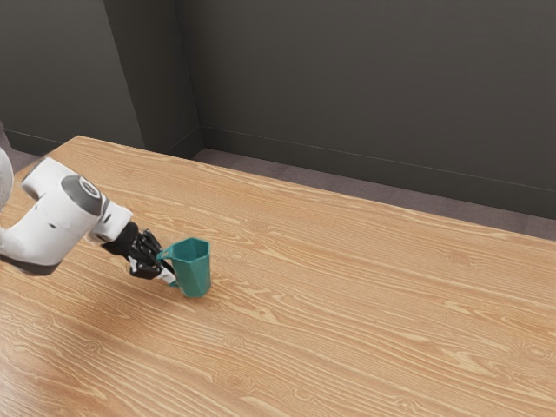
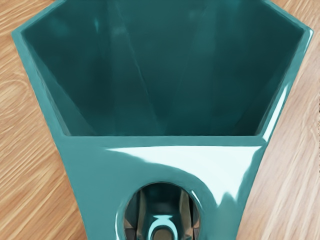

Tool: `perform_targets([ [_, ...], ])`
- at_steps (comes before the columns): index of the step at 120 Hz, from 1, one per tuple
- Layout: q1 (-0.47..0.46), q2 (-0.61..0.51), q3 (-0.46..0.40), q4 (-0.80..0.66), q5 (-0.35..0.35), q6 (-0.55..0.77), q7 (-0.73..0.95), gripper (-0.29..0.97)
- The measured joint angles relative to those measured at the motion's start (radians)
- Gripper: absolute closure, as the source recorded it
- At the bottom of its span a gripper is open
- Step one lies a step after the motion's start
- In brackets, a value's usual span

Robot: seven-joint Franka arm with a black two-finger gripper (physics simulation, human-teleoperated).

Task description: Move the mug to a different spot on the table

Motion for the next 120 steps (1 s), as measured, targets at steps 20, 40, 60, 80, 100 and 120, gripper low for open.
perform_targets([
  [20, -0.002, 0.022, -0.011, 0.007, -0.023, 0.006, 0.077, 0.67],
  [40, -0.001, 0.042, -0.014, 0.017, -0.034, 0.008, 0.138, 0.67],
  [60, 0.0, 0.054, -0.014, 0.023, -0.037, 0.006, 0.182, 0.62],
  [80, 0.0, 0.066, -0.014, 0.034, -0.037, 0.001, 0.213, 0.45],
  [100, 0.002, 0.067, -0.014, 0.036, -0.037, -0.004, 0.237, 0.23],
  [120, 0.003, 0.066, -0.013, 0.036, -0.037, -0.007, 0.254, 0.12],
])
